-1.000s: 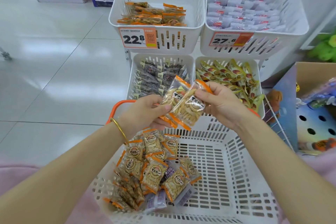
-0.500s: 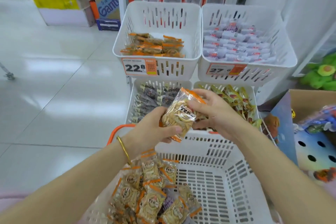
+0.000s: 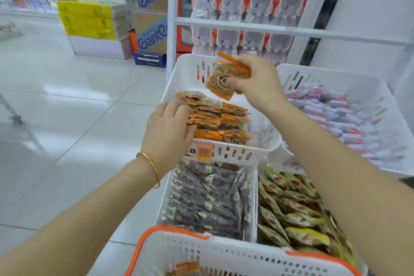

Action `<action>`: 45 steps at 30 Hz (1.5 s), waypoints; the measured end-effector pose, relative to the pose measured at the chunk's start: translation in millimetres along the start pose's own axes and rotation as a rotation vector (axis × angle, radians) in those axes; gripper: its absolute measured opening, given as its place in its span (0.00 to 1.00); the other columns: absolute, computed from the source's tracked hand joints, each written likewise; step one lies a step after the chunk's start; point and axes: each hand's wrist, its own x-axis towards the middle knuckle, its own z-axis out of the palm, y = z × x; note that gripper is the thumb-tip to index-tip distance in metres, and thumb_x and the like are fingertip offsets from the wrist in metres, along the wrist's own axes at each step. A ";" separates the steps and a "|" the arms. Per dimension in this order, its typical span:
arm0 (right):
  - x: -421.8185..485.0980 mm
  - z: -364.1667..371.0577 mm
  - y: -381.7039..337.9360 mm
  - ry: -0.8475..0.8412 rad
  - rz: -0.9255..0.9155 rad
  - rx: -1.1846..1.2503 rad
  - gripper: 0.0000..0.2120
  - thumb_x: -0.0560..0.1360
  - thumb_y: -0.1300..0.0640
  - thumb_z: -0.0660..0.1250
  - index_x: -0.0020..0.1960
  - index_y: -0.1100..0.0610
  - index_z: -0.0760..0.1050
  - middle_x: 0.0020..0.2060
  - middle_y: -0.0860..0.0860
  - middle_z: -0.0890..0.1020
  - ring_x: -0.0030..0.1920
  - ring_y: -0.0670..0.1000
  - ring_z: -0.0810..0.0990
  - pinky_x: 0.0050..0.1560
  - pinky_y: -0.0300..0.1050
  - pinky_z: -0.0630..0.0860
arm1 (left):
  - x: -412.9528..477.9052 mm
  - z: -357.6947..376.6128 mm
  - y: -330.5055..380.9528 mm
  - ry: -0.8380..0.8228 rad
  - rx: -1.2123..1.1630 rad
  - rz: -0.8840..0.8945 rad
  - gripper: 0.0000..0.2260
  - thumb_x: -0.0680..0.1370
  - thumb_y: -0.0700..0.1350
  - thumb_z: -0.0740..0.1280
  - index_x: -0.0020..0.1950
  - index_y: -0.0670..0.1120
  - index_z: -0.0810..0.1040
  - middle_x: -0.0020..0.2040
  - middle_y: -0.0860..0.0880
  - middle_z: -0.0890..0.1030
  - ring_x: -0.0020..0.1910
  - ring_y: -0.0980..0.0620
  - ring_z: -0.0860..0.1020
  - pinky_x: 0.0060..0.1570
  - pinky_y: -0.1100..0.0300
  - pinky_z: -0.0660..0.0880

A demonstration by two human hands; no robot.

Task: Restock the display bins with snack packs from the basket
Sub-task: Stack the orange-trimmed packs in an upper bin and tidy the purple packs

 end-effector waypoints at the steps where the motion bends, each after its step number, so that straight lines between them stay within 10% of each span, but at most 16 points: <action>1: 18.4 14.2 5.9 0.010 -0.045 -0.110 0.16 0.71 0.61 0.72 0.58 0.55 0.77 0.49 0.52 0.81 0.51 0.54 0.79 0.54 0.48 0.74 | 3.9 2.3 -6.6 -0.012 0.062 0.023 0.14 0.75 0.48 0.62 0.56 0.43 0.78 0.57 0.44 0.78 0.59 0.40 0.73 0.61 0.45 0.68; 10: 86.9 116.8 59.3 -0.108 -0.151 -0.560 0.12 0.74 0.66 0.63 0.56 0.59 0.74 0.52 0.57 0.80 0.54 0.59 0.77 0.46 0.48 0.69 | 11.0 27.6 -30.0 -0.001 0.084 0.080 0.18 0.78 0.52 0.54 0.52 0.44 0.78 0.57 0.44 0.78 0.61 0.41 0.73 0.63 0.43 0.69; 21: 105.2 110.6 41.8 -0.443 -0.050 -0.556 0.17 0.77 0.60 0.65 0.66 0.60 0.70 0.61 0.57 0.76 0.61 0.58 0.73 0.52 0.44 0.66 | 9.9 32.4 -32.8 0.019 0.041 0.080 0.16 0.79 0.51 0.54 0.53 0.43 0.77 0.57 0.44 0.77 0.62 0.41 0.71 0.64 0.44 0.67; 27: 104.2 112.5 34.2 -0.557 0.090 -0.443 0.17 0.78 0.54 0.62 0.64 0.60 0.67 0.53 0.56 0.75 0.49 0.54 0.73 0.46 0.46 0.68 | 11.0 33.8 -33.7 0.008 0.044 0.085 0.17 0.79 0.52 0.54 0.53 0.43 0.77 0.58 0.44 0.77 0.63 0.41 0.71 0.65 0.44 0.67; 32: 89.6 91.5 18.4 -0.497 0.196 -0.287 0.28 0.76 0.58 0.63 0.74 0.58 0.59 0.68 0.57 0.67 0.65 0.56 0.70 0.62 0.51 0.71 | 6.9 23.0 -31.3 -0.018 0.030 0.080 0.19 0.79 0.53 0.51 0.54 0.43 0.77 0.59 0.44 0.77 0.64 0.42 0.70 0.66 0.45 0.66; 39: -64.0 32.6 -19.2 -0.136 -0.004 0.060 0.16 0.73 0.66 0.61 0.58 0.52 0.73 0.52 0.45 0.77 0.55 0.47 0.77 0.55 0.39 0.73 | -70.4 -28.9 -9.5 -0.029 -0.016 0.222 0.13 0.79 0.46 0.57 0.55 0.43 0.78 0.60 0.45 0.77 0.61 0.43 0.72 0.63 0.50 0.68; 45: -253.4 79.6 17.5 -0.564 0.210 0.048 0.13 0.77 0.65 0.61 0.60 0.55 0.75 0.51 0.46 0.76 0.49 0.46 0.77 0.49 0.42 0.73 | -183.1 -59.6 -0.8 -0.506 0.082 0.298 0.15 0.75 0.48 0.57 0.54 0.44 0.79 0.60 0.43 0.77 0.57 0.42 0.73 0.59 0.57 0.62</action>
